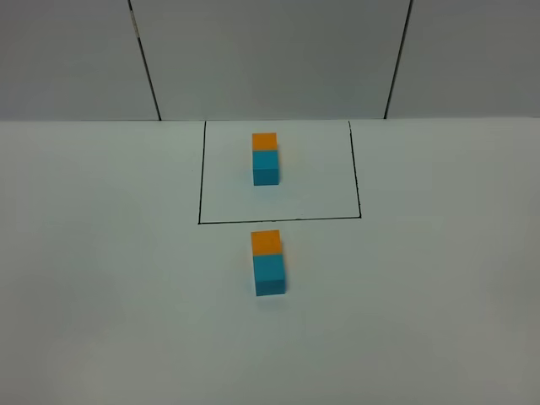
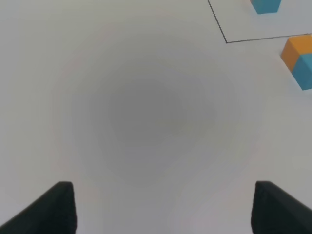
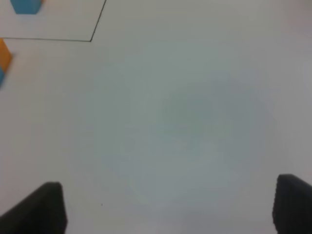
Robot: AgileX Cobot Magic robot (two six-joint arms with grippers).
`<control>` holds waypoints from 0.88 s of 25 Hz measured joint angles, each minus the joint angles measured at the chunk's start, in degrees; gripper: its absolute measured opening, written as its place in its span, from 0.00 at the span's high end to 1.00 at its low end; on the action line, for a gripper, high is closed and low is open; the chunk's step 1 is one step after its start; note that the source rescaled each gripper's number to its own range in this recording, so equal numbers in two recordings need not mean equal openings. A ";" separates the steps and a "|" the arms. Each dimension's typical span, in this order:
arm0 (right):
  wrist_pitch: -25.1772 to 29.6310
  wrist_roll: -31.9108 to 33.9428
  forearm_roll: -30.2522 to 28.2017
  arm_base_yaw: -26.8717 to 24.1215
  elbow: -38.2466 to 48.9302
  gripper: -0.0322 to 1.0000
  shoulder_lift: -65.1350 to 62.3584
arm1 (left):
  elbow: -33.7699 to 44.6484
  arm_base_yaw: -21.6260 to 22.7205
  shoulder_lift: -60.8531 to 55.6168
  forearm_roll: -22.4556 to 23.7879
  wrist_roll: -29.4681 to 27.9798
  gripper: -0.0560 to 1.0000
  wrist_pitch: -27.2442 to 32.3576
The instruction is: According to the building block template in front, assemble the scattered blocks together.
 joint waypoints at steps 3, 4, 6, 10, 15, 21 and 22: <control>0.00 0.00 0.00 -1.88 0.00 0.25 0.00 | 0.00 0.00 0.00 0.00 -0.13 0.32 0.00; 0.00 0.00 -0.06 -2.95 0.00 0.25 0.00 | 0.00 0.00 0.00 0.00 -0.13 0.32 0.00; 0.00 0.00 -0.06 -4.68 0.00 0.25 0.00 | 0.00 0.00 0.00 0.00 -0.13 0.32 0.00; 0.00 0.00 -0.12 -5.86 0.00 0.26 0.00 | 0.00 0.00 0.00 0.00 -0.08 0.32 0.00; 0.00 0.00 -0.12 -6.16 0.00 0.26 0.00 | 0.00 0.00 0.00 0.00 -0.08 0.32 0.00; 0.00 0.00 -0.06 -6.16 0.00 0.26 0.00 | 0.00 0.00 0.00 0.00 -0.08 0.32 0.00; 0.00 0.00 -0.06 -6.16 0.00 0.26 0.00 | 0.00 0.00 0.00 0.00 -0.08 0.32 0.00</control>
